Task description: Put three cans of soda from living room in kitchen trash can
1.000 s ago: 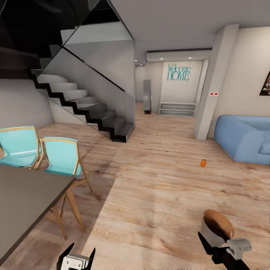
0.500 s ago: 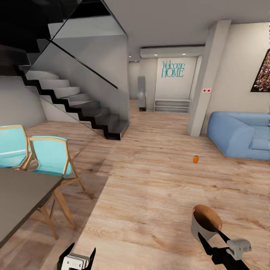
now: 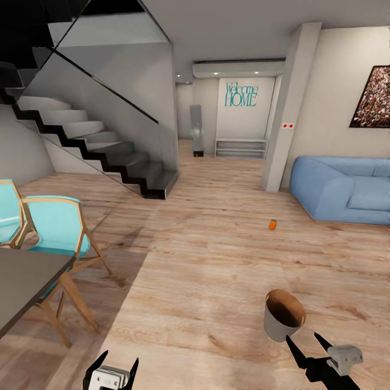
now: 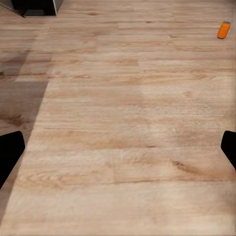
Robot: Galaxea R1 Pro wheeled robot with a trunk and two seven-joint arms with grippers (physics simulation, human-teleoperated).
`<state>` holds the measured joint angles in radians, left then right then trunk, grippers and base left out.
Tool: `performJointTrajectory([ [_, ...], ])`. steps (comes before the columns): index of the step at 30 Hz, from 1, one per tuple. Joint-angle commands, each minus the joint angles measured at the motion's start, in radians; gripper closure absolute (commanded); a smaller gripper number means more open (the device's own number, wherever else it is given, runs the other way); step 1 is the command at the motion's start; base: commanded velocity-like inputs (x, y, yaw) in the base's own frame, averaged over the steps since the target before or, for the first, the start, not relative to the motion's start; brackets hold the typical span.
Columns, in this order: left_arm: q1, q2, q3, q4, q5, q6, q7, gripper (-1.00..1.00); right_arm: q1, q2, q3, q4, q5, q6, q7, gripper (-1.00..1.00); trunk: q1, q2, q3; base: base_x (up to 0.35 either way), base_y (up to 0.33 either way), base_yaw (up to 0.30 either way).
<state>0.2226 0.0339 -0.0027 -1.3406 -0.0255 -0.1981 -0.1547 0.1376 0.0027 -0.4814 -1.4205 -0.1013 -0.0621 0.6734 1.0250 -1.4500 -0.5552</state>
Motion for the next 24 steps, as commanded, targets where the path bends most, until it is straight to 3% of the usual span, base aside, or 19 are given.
performJointTrajectory([
  [1,0.0,0.0,0.0,0.0,0.0,0.001,0.0,-1.0,0.0,0.0,0.0,0.0,0.0,0.0,0.0,-1.0,0.0,0.0,-0.002,0.128,0.206,-0.082],
  [15,0.0,0.0,-0.002,0.001,-0.004,0.002,0.0,-1.0,0.0,0.0,0.001,0.0,0.0,-0.001,0.0,-1.0,0.0,0.0,-0.023,0.241,0.226,-0.082],
  [24,0.0,0.0,-0.002,0.0,-0.005,0.003,0.0,-1.0,0.0,0.0,0.001,0.001,0.0,-0.001,0.0,-1.0,0.0,0.0,-0.037,0.314,0.063,-0.082],
])
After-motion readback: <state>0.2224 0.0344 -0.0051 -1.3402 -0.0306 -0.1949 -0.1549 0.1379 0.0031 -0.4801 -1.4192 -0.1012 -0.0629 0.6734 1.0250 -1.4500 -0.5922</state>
